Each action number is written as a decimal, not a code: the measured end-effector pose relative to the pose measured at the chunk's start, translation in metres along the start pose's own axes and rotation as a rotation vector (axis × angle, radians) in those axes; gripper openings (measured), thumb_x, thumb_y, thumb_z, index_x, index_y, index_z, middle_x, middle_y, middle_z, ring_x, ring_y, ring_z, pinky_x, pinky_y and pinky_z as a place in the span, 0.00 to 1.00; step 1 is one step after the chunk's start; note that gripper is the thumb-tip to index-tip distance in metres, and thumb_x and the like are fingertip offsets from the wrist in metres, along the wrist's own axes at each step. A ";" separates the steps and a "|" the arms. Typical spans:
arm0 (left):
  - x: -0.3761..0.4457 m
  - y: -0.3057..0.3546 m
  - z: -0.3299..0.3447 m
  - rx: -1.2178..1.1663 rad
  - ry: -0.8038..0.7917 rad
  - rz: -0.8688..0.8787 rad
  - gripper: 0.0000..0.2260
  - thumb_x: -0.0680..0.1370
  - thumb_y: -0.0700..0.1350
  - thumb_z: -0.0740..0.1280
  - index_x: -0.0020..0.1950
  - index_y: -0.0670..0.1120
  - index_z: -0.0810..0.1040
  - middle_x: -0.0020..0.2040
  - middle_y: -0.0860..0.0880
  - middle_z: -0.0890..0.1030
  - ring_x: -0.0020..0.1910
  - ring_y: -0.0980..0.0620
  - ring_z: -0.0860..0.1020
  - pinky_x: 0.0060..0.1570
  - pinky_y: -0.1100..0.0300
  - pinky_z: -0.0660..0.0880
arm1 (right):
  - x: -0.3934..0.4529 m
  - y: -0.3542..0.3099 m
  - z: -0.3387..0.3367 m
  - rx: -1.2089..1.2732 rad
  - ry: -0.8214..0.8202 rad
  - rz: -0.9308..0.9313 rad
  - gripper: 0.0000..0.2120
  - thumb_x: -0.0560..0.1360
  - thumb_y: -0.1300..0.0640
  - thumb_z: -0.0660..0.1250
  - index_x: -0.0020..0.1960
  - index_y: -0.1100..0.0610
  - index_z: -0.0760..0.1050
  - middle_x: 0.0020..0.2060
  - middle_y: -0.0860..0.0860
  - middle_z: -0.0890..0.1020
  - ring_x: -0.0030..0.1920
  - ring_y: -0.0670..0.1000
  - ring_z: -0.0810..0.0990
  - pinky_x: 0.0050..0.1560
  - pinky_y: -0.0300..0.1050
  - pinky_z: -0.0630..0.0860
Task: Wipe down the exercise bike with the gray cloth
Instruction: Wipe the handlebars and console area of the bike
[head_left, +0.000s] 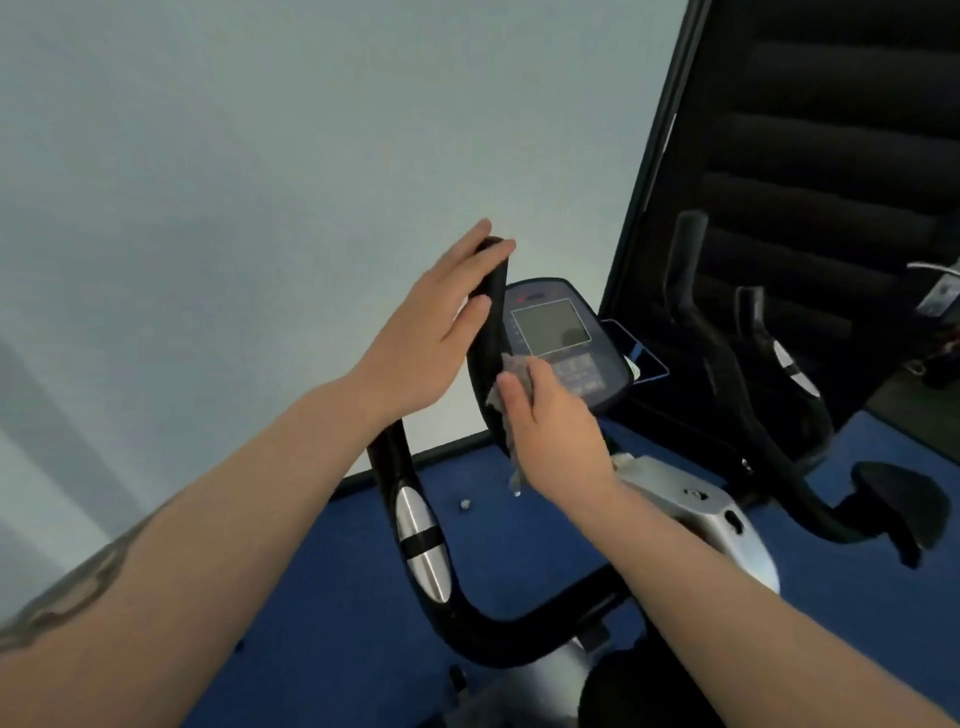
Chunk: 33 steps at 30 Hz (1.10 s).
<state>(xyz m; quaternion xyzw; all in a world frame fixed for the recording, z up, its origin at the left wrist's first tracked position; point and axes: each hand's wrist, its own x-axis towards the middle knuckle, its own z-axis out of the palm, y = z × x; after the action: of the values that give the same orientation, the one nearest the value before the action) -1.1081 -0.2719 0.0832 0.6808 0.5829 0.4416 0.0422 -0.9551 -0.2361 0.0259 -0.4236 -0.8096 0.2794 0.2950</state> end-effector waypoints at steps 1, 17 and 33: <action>-0.001 -0.002 0.000 -0.012 -0.011 -0.007 0.23 0.84 0.36 0.55 0.77 0.51 0.62 0.79 0.56 0.56 0.77 0.63 0.54 0.76 0.61 0.54 | -0.005 0.011 -0.007 -0.037 -0.035 -0.033 0.12 0.82 0.43 0.53 0.61 0.45 0.69 0.39 0.41 0.77 0.40 0.44 0.77 0.36 0.41 0.65; -0.005 0.005 0.006 0.204 0.059 -0.066 0.29 0.81 0.34 0.58 0.80 0.52 0.56 0.80 0.58 0.53 0.77 0.64 0.54 0.75 0.58 0.60 | -0.011 0.031 -0.034 -0.136 -0.230 -0.121 0.14 0.83 0.49 0.52 0.65 0.47 0.70 0.53 0.49 0.81 0.54 0.54 0.78 0.50 0.48 0.72; -0.101 0.011 0.059 0.312 0.570 -0.406 0.17 0.80 0.33 0.59 0.67 0.45 0.74 0.76 0.51 0.64 0.77 0.51 0.57 0.76 0.58 0.54 | -0.001 0.039 -0.016 -0.025 -0.197 -0.086 0.15 0.83 0.46 0.49 0.55 0.49 0.72 0.42 0.48 0.79 0.44 0.54 0.77 0.44 0.48 0.69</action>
<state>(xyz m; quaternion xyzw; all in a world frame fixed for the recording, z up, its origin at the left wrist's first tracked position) -1.0544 -0.3325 -0.0020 0.3994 0.7546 0.5018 -0.1390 -0.9226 -0.2147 0.0087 -0.3623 -0.8556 0.2967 0.2205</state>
